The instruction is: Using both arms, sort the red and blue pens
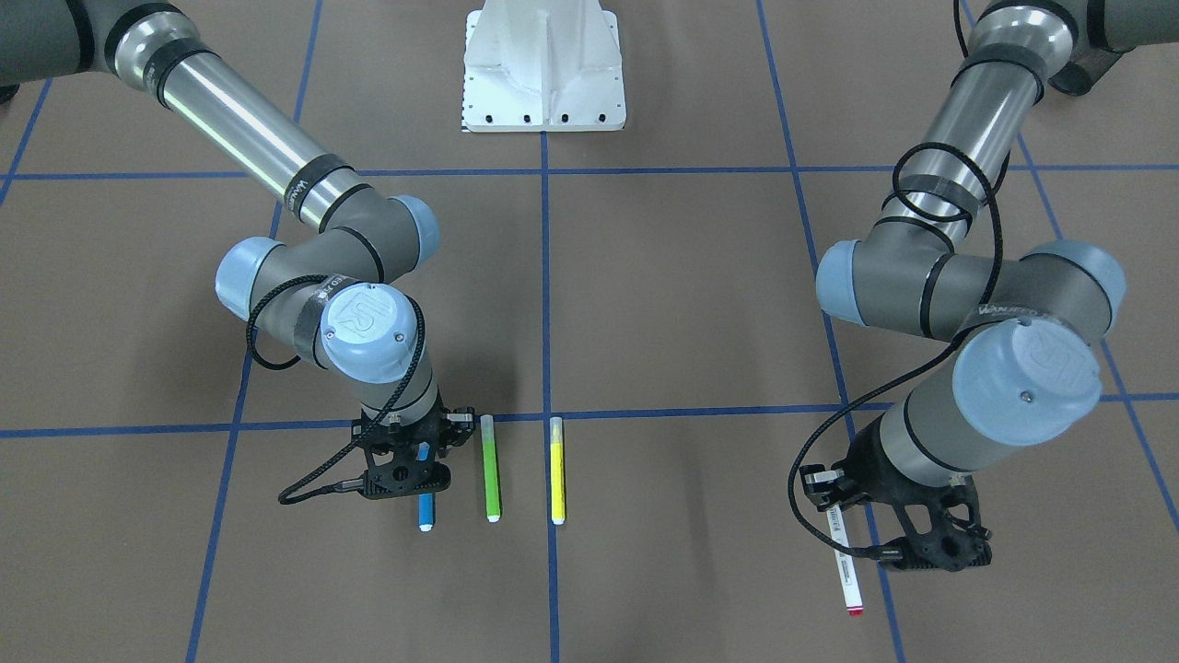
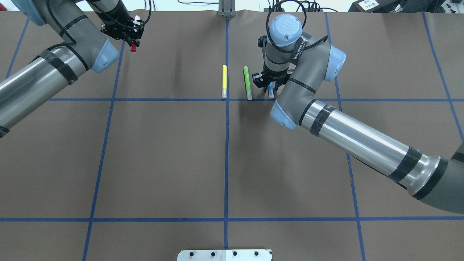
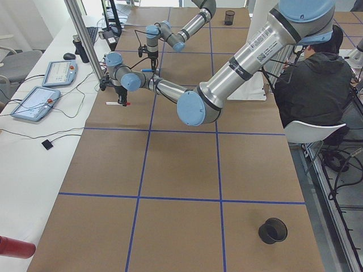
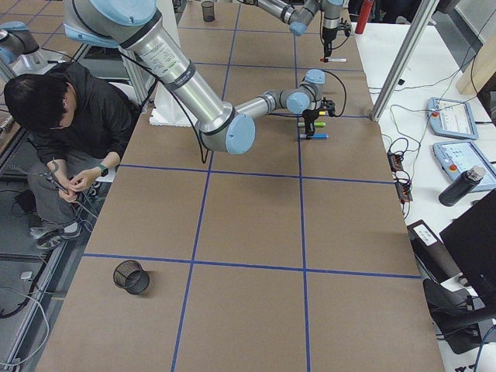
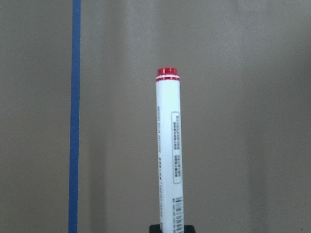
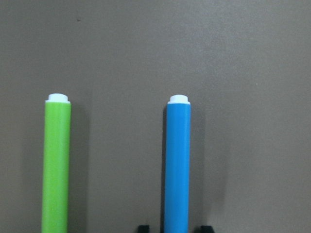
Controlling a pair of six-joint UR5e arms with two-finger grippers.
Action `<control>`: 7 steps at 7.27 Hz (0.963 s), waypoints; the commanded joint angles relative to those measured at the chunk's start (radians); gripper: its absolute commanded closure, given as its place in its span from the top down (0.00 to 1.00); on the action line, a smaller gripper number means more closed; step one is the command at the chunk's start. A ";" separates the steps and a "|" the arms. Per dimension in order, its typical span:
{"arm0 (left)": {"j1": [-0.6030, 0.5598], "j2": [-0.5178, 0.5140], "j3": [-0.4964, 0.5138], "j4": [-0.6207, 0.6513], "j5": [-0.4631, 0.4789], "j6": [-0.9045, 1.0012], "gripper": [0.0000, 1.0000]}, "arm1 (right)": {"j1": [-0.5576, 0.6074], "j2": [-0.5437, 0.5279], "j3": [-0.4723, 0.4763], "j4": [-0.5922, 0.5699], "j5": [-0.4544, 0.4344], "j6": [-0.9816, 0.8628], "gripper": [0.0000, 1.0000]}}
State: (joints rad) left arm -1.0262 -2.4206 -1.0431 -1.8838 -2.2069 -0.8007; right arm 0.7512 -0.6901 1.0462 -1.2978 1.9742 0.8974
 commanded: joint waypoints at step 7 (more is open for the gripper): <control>0.000 0.000 0.000 0.000 0.001 0.000 0.00 | 0.000 -0.002 0.003 0.012 0.002 0.001 0.00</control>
State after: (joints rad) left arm -1.0262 -2.4207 -1.0431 -1.8837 -2.2070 -0.8007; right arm 0.7491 -0.6939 1.0468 -1.2902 1.9754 0.8983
